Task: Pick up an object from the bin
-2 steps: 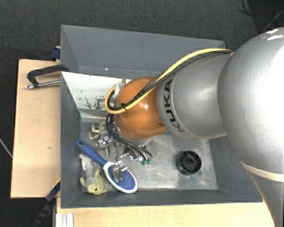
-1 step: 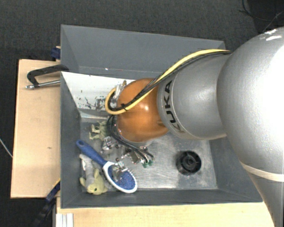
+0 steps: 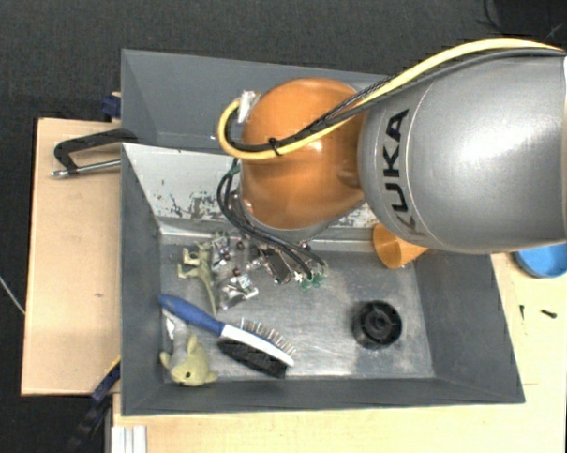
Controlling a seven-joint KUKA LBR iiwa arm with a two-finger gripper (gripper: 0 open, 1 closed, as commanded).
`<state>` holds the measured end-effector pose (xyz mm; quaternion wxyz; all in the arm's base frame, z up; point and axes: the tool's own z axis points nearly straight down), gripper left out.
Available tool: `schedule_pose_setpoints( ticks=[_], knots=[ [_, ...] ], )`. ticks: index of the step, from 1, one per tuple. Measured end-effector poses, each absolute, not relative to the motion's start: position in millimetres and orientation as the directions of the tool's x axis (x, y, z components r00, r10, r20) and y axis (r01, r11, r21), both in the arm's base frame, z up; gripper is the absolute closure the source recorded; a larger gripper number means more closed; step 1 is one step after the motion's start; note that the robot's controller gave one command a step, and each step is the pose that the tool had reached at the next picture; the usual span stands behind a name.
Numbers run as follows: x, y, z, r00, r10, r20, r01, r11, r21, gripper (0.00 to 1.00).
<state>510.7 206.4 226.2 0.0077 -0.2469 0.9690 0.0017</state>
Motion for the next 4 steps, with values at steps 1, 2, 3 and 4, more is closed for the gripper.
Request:
schedule_pose_setpoints(
  ticks=[1,2,3,4],
  knots=[
    [509.1,205.3,221.1,-0.879,-0.478,-0.005,-0.478,0.879,0.001,0.00],
    [515.5,212.6,91.1,-0.895,-0.447,-0.012,-0.447,0.895,-0.006,0.00],
    [513.2,214.3,91.1,-0.893,-0.449,-0.009,-0.449,0.893,-0.002,1.00],
    [523.9,202.0,208.2,-0.883,-0.468,-0.014,-0.468,0.884,-0.001,1.00]
  ],
)
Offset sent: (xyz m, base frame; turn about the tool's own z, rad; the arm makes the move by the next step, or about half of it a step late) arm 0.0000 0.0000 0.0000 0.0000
